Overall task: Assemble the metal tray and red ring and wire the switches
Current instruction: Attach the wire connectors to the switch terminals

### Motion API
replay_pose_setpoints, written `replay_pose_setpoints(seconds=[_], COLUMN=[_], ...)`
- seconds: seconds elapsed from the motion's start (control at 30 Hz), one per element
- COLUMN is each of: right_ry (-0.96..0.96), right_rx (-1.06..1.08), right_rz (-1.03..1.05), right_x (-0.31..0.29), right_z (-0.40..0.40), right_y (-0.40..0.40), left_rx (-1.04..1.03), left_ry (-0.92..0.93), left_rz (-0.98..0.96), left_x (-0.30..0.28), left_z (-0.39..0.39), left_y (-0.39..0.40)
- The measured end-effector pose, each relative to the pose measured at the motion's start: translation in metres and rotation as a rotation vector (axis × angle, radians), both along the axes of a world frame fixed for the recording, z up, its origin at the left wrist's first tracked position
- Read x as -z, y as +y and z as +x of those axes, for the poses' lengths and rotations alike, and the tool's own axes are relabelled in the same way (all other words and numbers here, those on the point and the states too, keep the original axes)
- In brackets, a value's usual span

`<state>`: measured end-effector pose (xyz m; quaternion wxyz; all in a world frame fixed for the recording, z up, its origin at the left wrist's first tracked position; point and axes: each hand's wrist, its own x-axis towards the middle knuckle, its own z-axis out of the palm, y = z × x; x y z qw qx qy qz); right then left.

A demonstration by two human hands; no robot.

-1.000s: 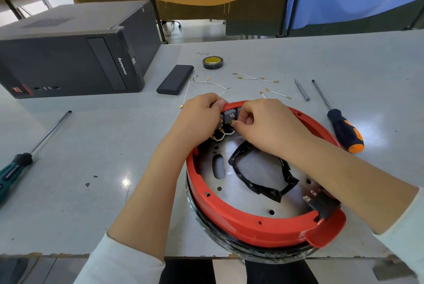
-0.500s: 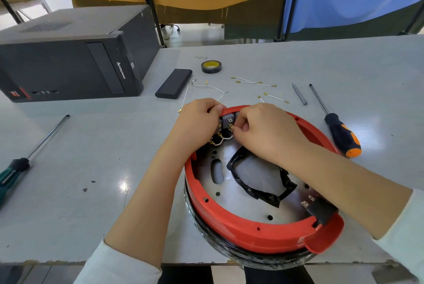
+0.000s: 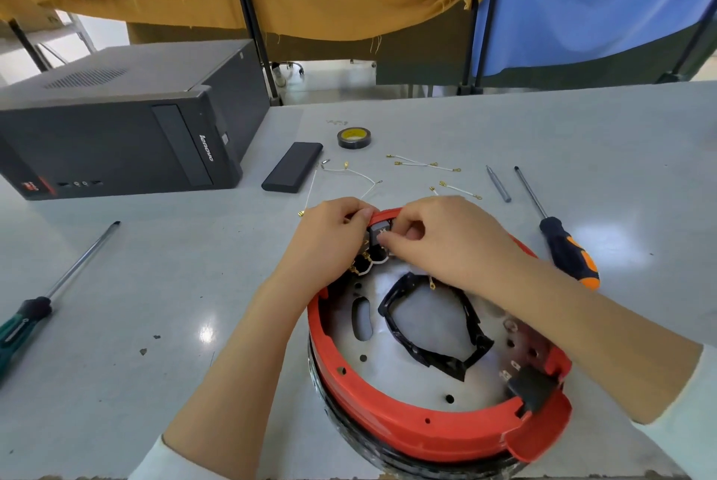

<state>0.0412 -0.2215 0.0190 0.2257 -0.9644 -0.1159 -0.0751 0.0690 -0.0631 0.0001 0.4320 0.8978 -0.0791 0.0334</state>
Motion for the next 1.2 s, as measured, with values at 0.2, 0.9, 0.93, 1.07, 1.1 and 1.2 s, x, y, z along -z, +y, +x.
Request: replay_pose_setpoints(seconds=[0.2, 0.9, 0.93, 1.07, 1.1, 1.2], right_ry=[0.033, 0.311, 0.286, 0.083, 0.105, 0.201], right_rx=[0.050, 0.179, 0.188, 0.346, 0.367, 0.348], right_rz=[0.159, 0.135, 0.145, 0.092, 0.041, -0.045], right_x=[-0.034, 0.045, 0.046, 0.050, 0.053, 0.054], right_z=[0.046, 0.142, 0.142, 0.144, 0.144, 0.144], right_y=[-0.050, -0.075, -0.076, -0.080, -0.081, -0.084], left_rx=[-0.043, -0.064, -0.059, -0.030, -0.023, -0.014], left_ry=[0.083, -0.147, -0.158, -0.168, -0.163, -0.158], left_rz=[-0.156, 0.259, 0.241, 0.166, 0.145, 0.076], left_x=[-0.001, 0.054, 0.054, 0.050, 0.048, 0.044], left_z=[0.032, 0.084, 0.084, 0.083, 0.083, 0.081], left_y=[0.026, 0.032, 0.031, 0.029, 0.029, 0.027])
